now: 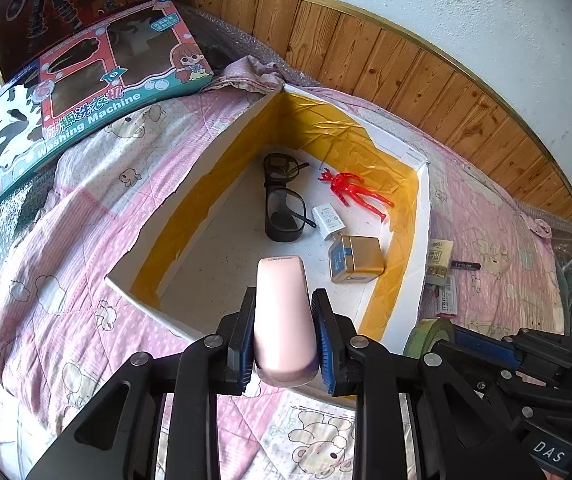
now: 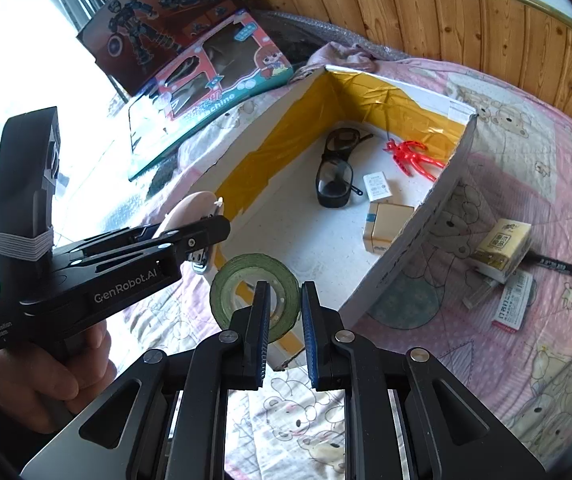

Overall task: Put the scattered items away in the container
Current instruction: 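Carry the pink stapler and green tape roll with both tools over the cardboard box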

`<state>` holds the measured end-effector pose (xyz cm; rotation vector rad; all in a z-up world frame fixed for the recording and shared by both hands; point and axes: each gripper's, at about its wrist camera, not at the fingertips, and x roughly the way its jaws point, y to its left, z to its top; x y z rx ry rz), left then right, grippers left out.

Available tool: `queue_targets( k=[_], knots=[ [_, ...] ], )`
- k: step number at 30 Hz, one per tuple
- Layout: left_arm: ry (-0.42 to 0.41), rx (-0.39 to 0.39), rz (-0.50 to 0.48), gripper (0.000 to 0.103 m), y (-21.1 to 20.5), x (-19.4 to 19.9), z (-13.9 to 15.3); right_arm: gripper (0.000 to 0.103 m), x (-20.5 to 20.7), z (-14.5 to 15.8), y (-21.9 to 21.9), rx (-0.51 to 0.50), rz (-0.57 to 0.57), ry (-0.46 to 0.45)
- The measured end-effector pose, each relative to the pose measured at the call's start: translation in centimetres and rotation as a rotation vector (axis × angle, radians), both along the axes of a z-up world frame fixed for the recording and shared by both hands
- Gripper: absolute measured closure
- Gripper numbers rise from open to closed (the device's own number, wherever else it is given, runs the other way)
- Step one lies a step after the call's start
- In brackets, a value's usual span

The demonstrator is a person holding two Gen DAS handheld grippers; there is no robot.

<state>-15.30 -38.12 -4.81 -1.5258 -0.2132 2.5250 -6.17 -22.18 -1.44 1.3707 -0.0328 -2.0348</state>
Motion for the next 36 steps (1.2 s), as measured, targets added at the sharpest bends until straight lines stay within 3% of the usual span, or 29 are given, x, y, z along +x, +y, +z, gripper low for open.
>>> queue_targets(
  k=[17, 36],
  knots=[
    [0.0, -0.013, -0.004, 0.076, -0.8, -3.7, 0.0, 0.087, -1.5, -2.0, -3.0, 0.037, 0.041, -0.007],
    [-0.083, -0.062, -0.051, 0.076, -0.8, -7.3, -3.6, 0.087, -2.7, -4.7, -5.5, 0.106, 0.089, -0.039]
  ],
)
